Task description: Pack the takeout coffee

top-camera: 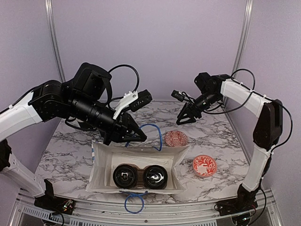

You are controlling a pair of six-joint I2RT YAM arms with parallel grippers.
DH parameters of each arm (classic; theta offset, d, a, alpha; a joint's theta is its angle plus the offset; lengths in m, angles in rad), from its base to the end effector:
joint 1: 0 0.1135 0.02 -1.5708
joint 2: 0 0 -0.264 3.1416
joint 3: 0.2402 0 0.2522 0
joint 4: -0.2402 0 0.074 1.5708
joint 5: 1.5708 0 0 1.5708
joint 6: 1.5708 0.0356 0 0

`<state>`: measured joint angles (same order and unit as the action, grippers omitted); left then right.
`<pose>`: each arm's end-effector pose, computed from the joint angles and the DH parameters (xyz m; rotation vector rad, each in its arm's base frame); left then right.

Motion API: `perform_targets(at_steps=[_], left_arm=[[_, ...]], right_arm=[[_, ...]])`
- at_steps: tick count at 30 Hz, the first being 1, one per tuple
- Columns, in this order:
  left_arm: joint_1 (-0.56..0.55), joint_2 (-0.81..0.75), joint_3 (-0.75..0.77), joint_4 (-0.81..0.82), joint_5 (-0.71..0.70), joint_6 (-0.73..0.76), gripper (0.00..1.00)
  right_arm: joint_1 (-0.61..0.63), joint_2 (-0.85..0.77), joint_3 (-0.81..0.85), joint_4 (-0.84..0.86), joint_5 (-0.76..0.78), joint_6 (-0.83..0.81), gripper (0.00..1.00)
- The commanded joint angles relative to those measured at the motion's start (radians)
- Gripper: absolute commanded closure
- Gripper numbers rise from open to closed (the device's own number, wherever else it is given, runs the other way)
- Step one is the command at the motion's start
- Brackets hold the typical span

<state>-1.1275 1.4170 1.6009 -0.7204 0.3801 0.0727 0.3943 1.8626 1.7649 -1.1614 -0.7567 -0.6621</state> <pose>0.1174 -0.2780 0.4234 1.4575 1.6988 -1.0068 0.3380 0.1671 0.3071 -1.4382 2.1453 0.9614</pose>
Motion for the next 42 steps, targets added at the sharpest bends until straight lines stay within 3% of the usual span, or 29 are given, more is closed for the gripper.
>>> perform_targets(at_steps=[1, 13, 21, 27, 38, 42], left_arm=[[-0.033, -0.031, 0.009, 0.026, -0.009, -0.028, 1.0], [-0.067, -0.033, 0.004, 0.024, 0.108, -0.041, 1.0], [-0.054, -0.028, 0.007, 0.01, -0.012, -0.006, 1.0], [0.021, -0.006, 0.03, 0.01, -0.098, 0.038, 1.0], [0.189, 0.096, 0.06, 0.014, -0.149, 0.044, 0.88], [0.21, 0.102, 0.072, 0.03, -0.232, 0.031, 0.68]], right_arm=[[-0.002, 0.007, 0.04, -0.004, 0.004, 0.006, 0.39], [-0.002, 0.037, 0.062, -0.013, -0.006, 0.005, 0.39], [-0.001, 0.053, 0.073, -0.02, -0.013, -0.001, 0.39], [-0.003, 0.05, 0.071, -0.024, -0.016, -0.007, 0.39], [-0.003, -0.01, 0.066, -0.011, 0.048, -0.011, 0.37], [-0.022, -0.042, 0.076, 0.045, 0.099, 0.03, 0.36]])
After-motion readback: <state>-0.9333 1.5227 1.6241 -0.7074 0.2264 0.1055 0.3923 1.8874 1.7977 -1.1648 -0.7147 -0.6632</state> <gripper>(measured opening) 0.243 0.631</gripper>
